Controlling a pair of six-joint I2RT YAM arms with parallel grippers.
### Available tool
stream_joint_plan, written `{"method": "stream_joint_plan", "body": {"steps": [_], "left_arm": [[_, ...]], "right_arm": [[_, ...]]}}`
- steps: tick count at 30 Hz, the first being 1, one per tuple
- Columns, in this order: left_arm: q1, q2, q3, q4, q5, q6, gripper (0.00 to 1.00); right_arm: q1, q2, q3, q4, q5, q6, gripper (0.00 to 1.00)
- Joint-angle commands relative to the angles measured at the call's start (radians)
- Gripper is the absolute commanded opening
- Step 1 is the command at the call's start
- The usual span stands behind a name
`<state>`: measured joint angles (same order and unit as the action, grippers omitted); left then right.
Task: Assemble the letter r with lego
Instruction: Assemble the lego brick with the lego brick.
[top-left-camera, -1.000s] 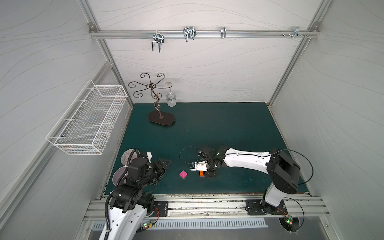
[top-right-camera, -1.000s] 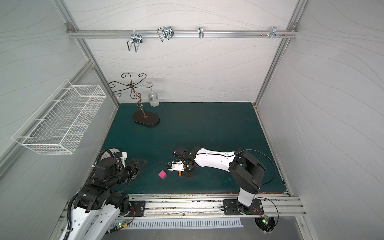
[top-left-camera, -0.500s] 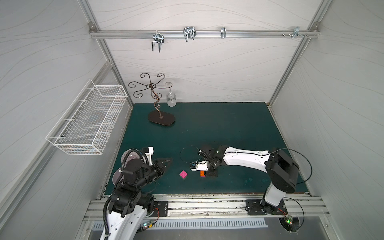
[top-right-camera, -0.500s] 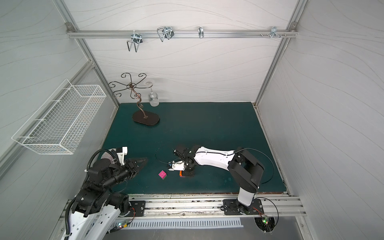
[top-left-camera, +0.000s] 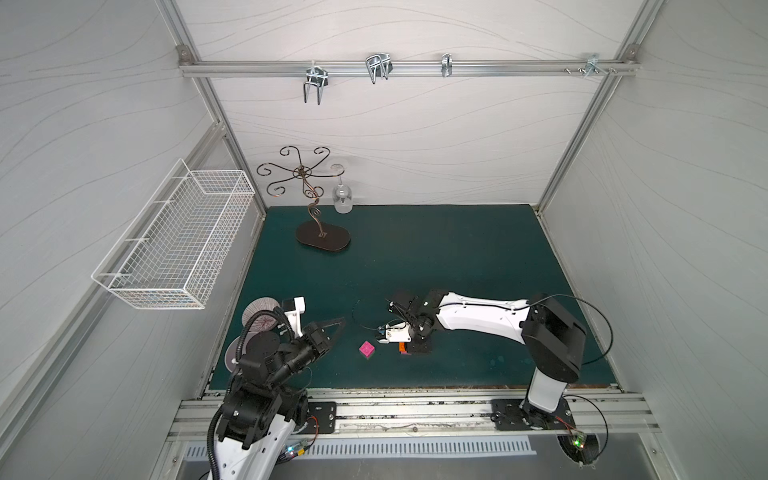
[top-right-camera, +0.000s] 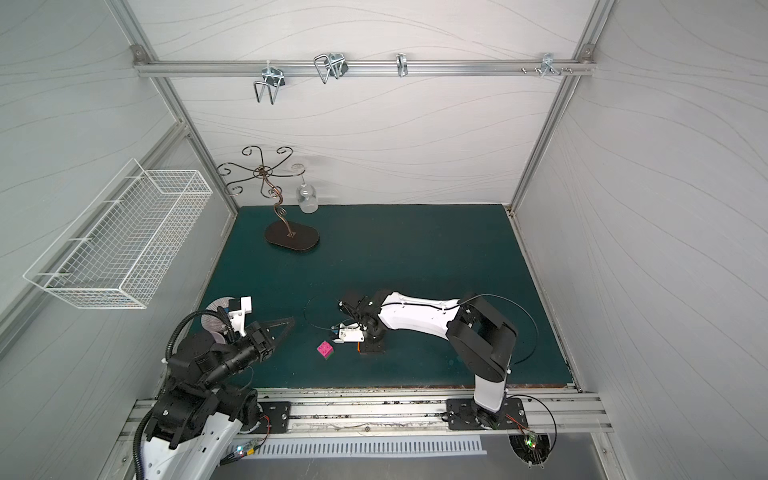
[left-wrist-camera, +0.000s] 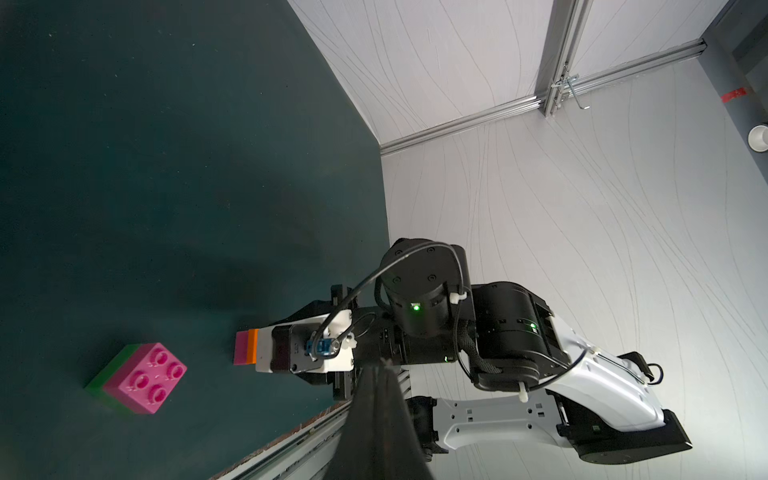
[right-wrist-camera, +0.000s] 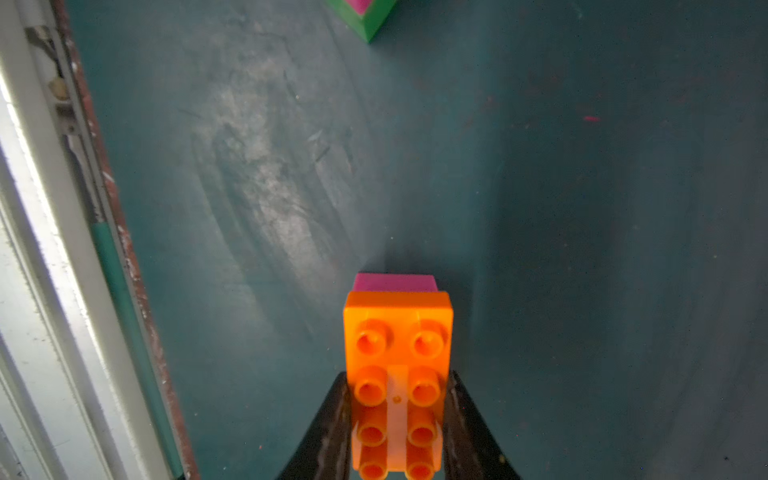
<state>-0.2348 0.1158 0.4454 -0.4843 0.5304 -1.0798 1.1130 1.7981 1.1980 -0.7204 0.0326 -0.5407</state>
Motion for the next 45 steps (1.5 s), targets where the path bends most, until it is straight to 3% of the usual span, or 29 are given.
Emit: {"method": "stream_joint_plan", "body": {"steps": [1,26,33,45], "left_arm": [[-0.004,0.01,0.024,0.017,-0.012,0.01,0.0],[-0.004,0.032,0.05,-0.037,-0.04,0.041,0.0],[-0.005,0.037,0.049,-0.043,-0.041,0.044,0.0],[-0.005,0.035,0.049,-0.063,-0.045,0.052,0.0]], "right_arm": [[0.018,0.07,-0.053,-0.068,0.077,0.033,0.0],[-0.019,-0.022,-0.082,-0.08,0.033,-0.007,0.0],[-0.028,0.004,-0.059,-0.126,0.035,-0.059,0.0],[-0.004,0.111,0.026,-0.23,0.04,-0.037,0.0]]}}
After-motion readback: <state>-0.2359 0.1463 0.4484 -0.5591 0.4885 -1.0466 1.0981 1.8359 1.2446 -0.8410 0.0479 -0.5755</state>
